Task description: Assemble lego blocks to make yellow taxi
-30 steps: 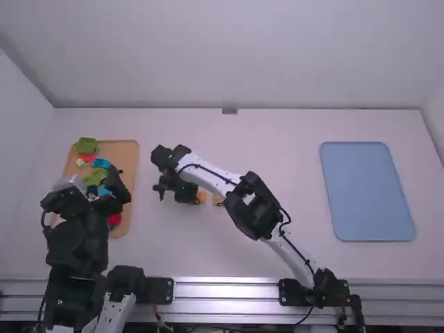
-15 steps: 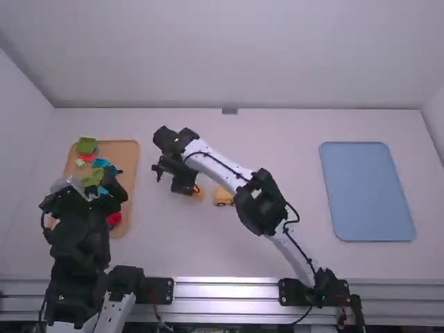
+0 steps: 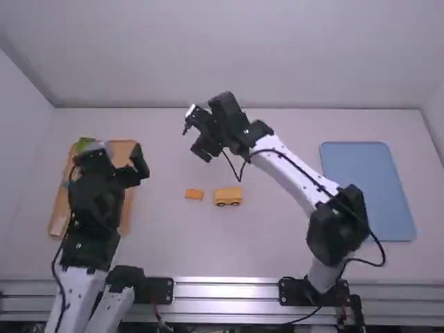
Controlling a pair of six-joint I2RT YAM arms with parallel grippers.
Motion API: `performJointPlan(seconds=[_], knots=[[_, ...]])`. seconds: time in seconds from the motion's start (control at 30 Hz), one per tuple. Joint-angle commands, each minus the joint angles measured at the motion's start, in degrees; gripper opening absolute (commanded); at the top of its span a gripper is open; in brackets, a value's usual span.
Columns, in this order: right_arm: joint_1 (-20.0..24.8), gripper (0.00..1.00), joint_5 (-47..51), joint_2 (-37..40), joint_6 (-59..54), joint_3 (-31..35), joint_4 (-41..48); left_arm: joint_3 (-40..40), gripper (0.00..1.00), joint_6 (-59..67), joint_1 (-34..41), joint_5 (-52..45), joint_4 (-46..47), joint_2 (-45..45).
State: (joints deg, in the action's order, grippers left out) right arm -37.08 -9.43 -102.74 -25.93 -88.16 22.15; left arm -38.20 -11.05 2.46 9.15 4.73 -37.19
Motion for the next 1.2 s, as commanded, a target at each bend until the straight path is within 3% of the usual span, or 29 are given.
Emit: performJointPlan(seconds=[0.0, 0.17, 0.27, 0.33, 0.47, 0.53, 0.67, 0.97, 1.17], knots=[[0.8, 0.99, 1.7, 8.3, 3.0, 11.5, -4.7, -0.3, 0.99, 12.0, -0.1, -15.0, -2.6, -6.8], [5.9, 0.99, -3.7, 22.2, 3.3, 29.4, -17.3, -8.0, 0.99, 28.7, -0.1, -38.6, -0.4, -21.5], [11.2, 0.99, -17.0, 27.9, -0.7, 36.6, -20.5, -14.3, 0.99, 42.7, -0.2, -50.5, 8.9, -29.0], [16.2, 0.99, -32.0, 30.1, -6.7, 40.0, -20.6, -19.5, 0.99, 55.8, -0.1, -57.7, 19.0, -35.1], [23.3, 0.99, -50.0, 29.9, -15.7, 41.8, -17.7, -25.1, 0.99, 79.0, -0.1, -65.3, 34.0, -43.5], [26.6, 0.99, -55.7, 28.0, -20.2, 41.7, -15.1, -26.7, 0.99, 89.7, -0.1, -66.8, 40.1, -47.6], [30.2, 0.99, -57.5, 21.9, -24.3, 41.7, -14.1, -27.1, 0.99, 100.5, -0.2, -64.9, 42.0, -55.1], [33.9, 0.99, -54.0, 10.0, -23.5, 41.7, -15.9, -25.6, 0.99, 99.2, -0.2, -57.1, 37.2, -65.1], [33.9, 0.99, -56.3, 7.5, -25.1, 41.7, -15.7, -22.8, 0.99, 99.2, -0.8, -56.7, 31.0, -69.8]])
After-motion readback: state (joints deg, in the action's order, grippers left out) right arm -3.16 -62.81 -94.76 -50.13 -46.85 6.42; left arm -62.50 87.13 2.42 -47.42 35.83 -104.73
